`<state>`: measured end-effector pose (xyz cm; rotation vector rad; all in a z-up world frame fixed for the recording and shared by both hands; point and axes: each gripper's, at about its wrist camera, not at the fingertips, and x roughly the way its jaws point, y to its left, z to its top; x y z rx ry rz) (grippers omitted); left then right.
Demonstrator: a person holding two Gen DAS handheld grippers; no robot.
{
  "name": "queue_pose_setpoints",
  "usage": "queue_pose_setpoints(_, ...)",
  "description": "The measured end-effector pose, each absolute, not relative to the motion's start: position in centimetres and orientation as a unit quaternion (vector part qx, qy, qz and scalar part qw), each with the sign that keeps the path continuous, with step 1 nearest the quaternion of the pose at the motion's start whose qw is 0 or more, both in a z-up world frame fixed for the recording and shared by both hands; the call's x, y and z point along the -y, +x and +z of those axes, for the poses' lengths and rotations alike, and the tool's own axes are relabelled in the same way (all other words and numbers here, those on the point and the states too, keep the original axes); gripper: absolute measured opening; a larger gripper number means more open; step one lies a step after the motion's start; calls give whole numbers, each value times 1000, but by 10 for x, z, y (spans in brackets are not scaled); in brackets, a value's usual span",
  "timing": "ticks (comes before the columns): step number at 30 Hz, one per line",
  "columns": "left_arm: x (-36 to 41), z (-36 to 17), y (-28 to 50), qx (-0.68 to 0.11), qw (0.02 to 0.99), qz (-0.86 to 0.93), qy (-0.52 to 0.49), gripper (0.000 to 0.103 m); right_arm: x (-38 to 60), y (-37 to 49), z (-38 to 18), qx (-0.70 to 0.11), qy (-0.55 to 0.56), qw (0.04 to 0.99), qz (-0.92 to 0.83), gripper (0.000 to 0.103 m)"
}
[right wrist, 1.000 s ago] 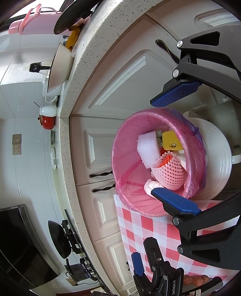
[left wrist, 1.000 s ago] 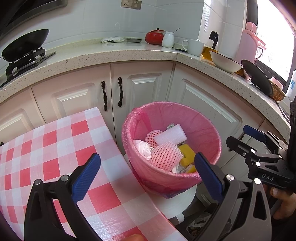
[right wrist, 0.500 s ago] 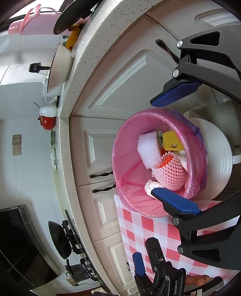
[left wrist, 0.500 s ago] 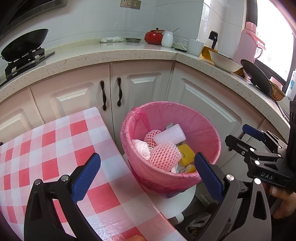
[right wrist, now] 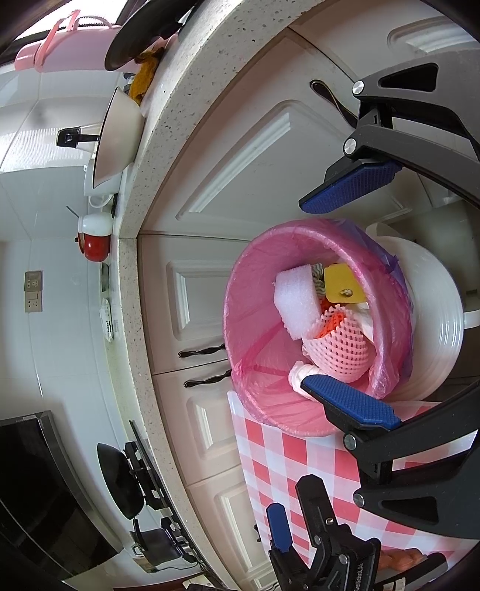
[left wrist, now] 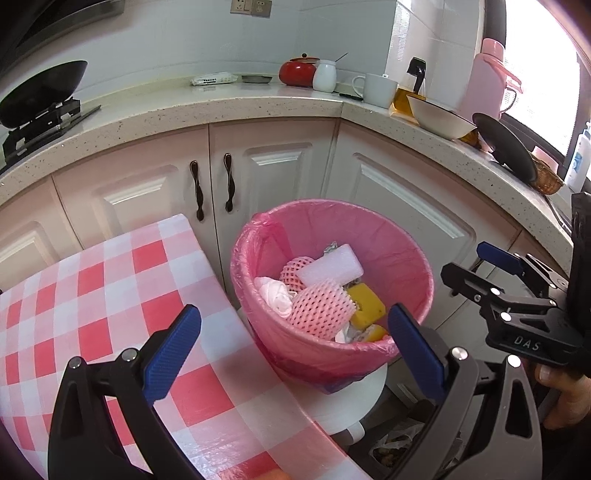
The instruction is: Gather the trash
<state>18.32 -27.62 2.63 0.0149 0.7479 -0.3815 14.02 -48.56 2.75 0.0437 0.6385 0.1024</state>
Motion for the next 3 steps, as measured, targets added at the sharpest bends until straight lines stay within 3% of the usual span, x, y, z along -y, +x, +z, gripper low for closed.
queue_pose_setpoints(3, 275, 26, 182, -365, 911, -189, 5, 98, 485, 140, 29, -314, 21, 948, 49, 84)
